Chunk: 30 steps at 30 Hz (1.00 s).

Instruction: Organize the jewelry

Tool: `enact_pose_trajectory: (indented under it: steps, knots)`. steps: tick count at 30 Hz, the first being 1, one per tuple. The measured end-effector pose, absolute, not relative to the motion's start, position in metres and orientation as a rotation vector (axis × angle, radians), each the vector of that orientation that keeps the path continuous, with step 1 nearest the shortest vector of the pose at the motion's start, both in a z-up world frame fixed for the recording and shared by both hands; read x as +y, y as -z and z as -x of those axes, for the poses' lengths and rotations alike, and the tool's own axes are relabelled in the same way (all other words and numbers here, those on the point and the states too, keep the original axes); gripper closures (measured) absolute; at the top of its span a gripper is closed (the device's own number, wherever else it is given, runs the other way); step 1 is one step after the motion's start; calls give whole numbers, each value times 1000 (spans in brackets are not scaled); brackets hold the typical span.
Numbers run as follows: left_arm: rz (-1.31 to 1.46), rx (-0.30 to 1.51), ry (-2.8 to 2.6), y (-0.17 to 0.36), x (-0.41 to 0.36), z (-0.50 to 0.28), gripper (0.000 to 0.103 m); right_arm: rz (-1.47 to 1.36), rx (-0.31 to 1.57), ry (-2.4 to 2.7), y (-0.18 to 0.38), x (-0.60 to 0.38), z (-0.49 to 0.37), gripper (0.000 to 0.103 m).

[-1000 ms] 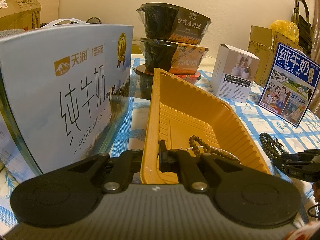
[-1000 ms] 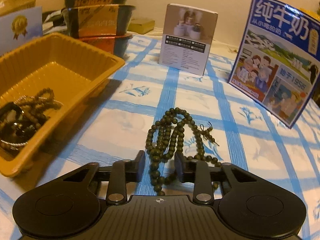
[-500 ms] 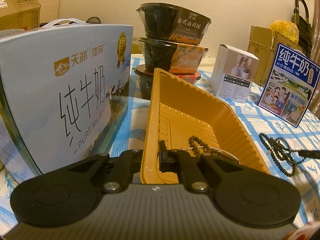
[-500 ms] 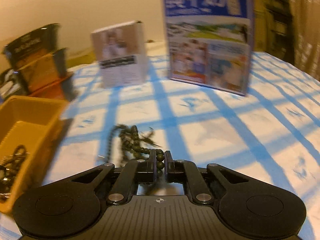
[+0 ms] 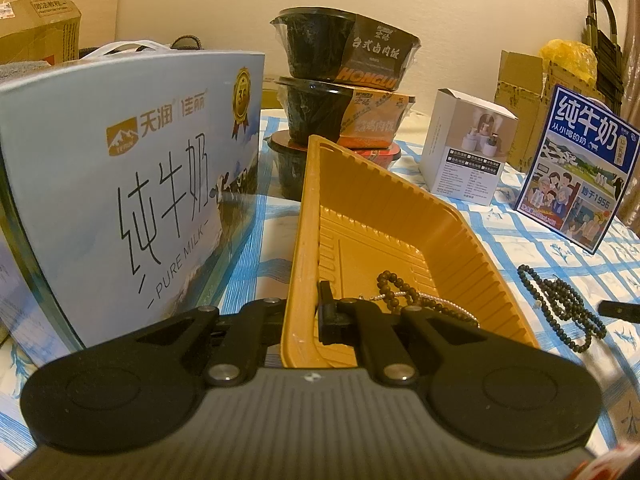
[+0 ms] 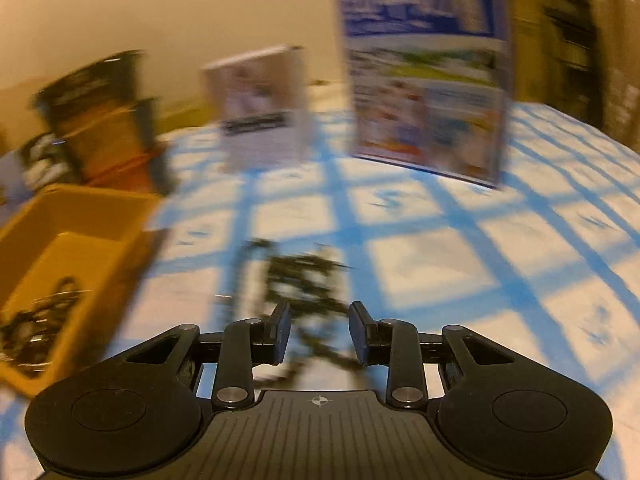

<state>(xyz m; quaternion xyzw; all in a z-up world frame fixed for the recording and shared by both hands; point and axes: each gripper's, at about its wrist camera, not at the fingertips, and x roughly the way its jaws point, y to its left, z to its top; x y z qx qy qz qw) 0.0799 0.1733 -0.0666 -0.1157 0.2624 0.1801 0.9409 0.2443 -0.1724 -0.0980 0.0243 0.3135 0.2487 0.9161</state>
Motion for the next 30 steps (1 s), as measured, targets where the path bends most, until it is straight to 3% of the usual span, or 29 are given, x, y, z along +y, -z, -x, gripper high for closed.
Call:
enact_pose_trajectory:
  steps: [12,26,30]
  knots:
    - [243,537,-365,66,172,-79,97,-77,784,-617,125,-109,-258,70]
    - [241,541,-368,67,174,-79,97,-107,735,-527,128,-94,-280,71]
    - [239,543,-367,68,174,-80,97,-66,711,-494,130,-86,-279,80]
